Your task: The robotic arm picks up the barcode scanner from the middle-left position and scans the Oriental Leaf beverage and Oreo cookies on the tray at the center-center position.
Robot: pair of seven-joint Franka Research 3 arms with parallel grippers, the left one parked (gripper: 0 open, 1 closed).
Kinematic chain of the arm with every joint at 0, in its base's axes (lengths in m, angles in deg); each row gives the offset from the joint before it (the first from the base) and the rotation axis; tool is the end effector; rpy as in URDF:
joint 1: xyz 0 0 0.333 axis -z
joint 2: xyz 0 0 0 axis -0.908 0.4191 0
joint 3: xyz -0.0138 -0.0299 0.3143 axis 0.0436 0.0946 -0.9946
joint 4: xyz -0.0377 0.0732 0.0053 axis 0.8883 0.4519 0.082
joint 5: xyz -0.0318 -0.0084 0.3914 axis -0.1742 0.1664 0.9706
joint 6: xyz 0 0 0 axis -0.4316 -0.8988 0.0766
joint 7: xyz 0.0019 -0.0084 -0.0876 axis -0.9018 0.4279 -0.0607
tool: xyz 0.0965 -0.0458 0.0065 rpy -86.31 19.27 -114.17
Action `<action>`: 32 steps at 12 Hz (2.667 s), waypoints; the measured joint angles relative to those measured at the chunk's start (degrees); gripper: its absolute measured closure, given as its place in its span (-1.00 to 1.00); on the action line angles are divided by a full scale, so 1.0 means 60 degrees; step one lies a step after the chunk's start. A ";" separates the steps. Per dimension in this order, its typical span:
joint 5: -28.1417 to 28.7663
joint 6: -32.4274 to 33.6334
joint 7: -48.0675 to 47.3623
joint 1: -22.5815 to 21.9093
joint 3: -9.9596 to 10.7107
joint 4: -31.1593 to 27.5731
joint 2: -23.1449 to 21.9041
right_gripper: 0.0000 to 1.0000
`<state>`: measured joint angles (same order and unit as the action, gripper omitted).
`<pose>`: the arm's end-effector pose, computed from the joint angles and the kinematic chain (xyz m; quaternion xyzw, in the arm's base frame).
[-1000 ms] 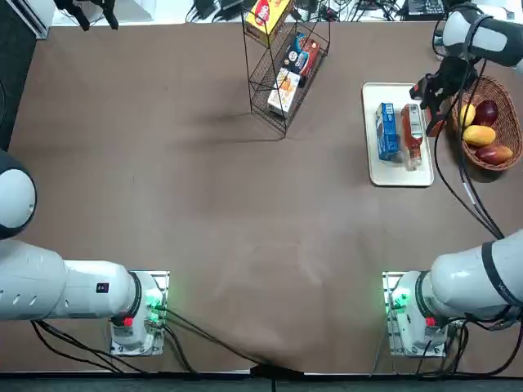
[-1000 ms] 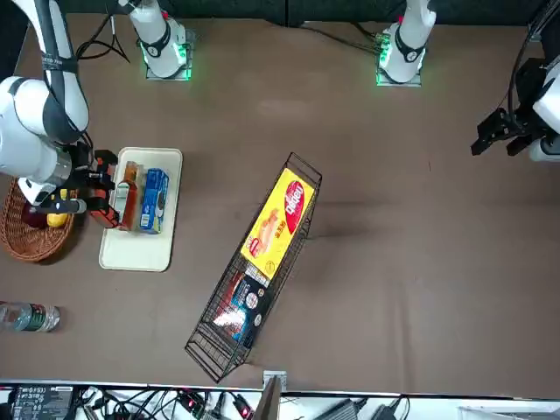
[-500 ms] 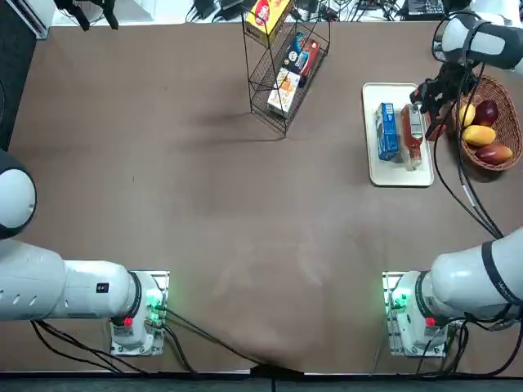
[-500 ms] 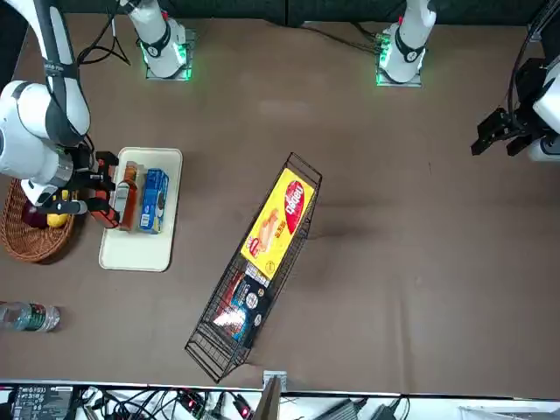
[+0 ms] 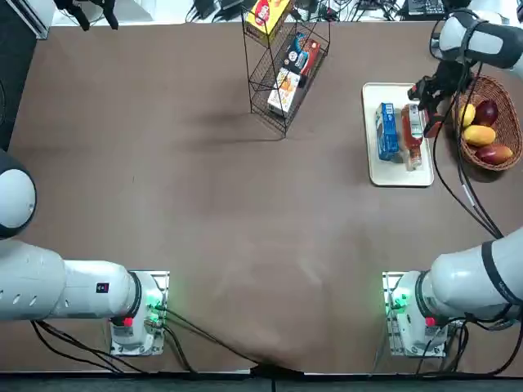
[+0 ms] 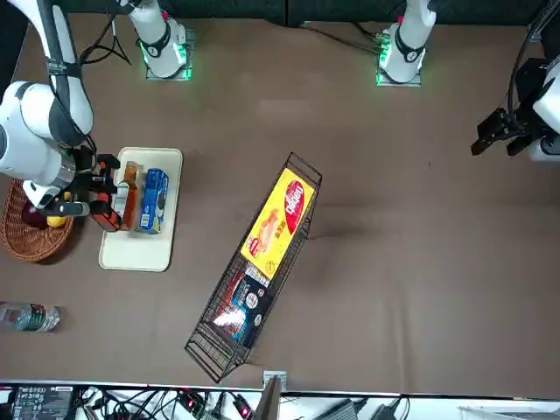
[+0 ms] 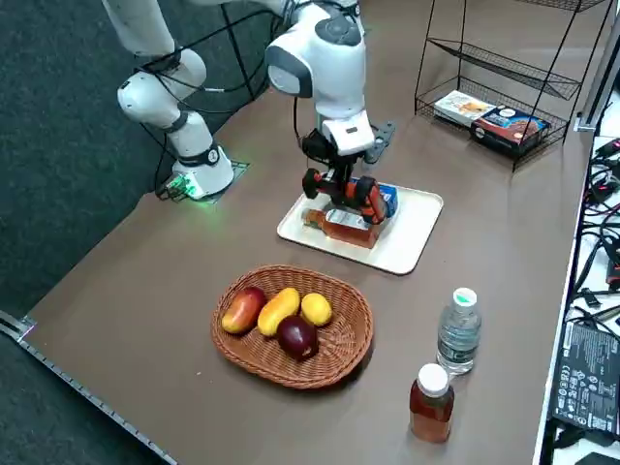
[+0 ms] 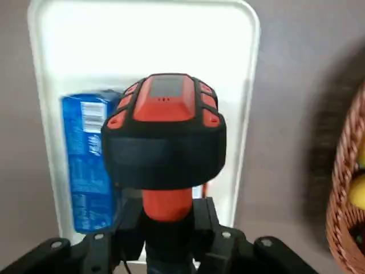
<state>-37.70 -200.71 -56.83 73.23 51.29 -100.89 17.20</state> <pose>0.5596 -0.0723 0.3309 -0.9971 -0.0142 0.0722 0.0171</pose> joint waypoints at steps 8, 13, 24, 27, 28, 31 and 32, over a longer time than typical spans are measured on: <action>0.0042 -0.0624 -0.3042 -0.2745 -0.0254 0.0324 0.0038 0.16; 0.0043 -0.2018 -0.4449 -0.3978 -0.0259 0.0207 0.1251 0.16; 0.0025 -0.3753 -0.4848 -0.4460 -0.0238 -0.0112 0.2204 0.16; 0.0025 -0.3824 -0.4849 -0.4480 -0.0225 -0.0155 0.2197 0.16; 0.0014 -0.3839 -0.4850 -0.4491 -0.0222 -0.0160 0.2198 0.14; -0.0011 -0.3874 -0.4849 -0.4632 -0.0204 -0.0176 0.2231 -0.38; -0.0011 -0.3871 -0.4849 -0.4648 -0.0203 -0.0175 0.2221 -0.51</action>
<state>-37.76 -223.94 -85.92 45.34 50.07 -101.94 30.52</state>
